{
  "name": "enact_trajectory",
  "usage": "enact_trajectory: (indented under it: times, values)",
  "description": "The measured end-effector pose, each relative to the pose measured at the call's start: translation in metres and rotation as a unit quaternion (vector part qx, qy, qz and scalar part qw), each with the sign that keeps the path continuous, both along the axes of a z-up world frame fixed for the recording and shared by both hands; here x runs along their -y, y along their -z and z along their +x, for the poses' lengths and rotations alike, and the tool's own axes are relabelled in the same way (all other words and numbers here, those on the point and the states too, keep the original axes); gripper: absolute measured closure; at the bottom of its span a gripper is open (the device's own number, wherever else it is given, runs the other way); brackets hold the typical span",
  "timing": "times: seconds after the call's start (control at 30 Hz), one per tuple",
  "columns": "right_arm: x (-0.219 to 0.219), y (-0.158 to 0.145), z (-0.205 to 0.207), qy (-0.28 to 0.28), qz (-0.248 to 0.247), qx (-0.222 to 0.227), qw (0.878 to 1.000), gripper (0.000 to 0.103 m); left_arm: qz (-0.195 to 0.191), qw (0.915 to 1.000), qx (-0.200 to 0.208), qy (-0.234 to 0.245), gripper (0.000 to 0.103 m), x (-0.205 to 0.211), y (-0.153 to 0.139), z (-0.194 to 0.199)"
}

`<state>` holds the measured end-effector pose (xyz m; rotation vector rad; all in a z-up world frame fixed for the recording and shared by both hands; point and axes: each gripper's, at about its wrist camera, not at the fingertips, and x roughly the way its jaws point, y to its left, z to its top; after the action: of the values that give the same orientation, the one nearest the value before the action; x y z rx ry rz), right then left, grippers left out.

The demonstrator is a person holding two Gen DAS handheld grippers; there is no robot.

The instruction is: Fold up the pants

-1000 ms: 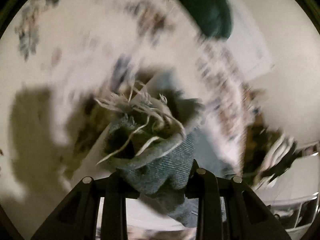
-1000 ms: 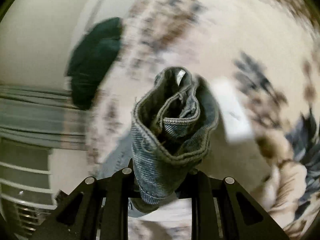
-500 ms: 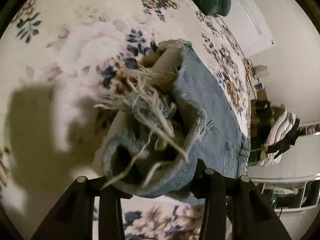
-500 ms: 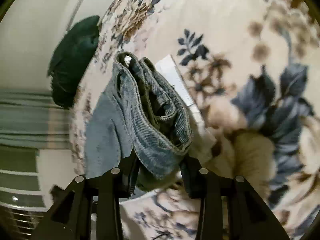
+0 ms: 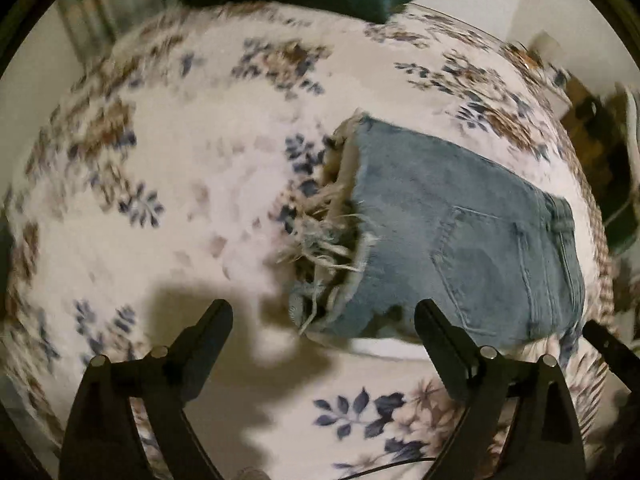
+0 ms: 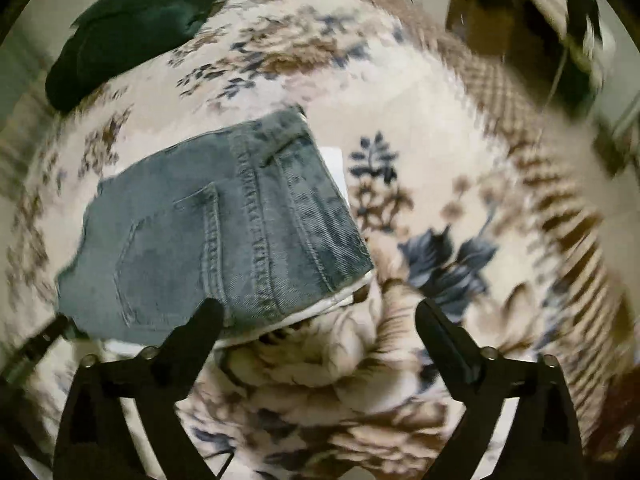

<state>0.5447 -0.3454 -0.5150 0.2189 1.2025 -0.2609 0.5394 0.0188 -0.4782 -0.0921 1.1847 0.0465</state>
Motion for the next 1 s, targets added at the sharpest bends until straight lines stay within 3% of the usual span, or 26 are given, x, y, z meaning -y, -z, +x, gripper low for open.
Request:
enact_trajectory:
  times: [0.2, 0.37, 0.73, 1.0]
  values:
    - [-0.023, -0.059, -0.034, -0.011, -0.043, 0.033, 0.998, 0.000, 0.034, 0.9990, 0.019, 0.019, 0.010, 0.019, -0.045, -0.022]
    - [-0.029, -0.124, -0.073, -0.012, -0.056, 0.064, 0.996, 0.000, 0.037, 0.9982, 0.043, 0.019, 0.010, 0.027, -0.099, -0.055]
    - [-0.040, -0.298, -0.215, -0.032, -0.057, 0.154, 0.986, 0.000, 0.054, 0.9894, 0.131, 0.031, 0.010, 0.046, -0.261, -0.185]
    - [-0.043, -0.401, -0.325, -0.053, -0.066, 0.211, 0.974, 0.000, 0.054, 0.9825, 0.175, 0.036, 0.010, 0.062, -0.343, -0.276]
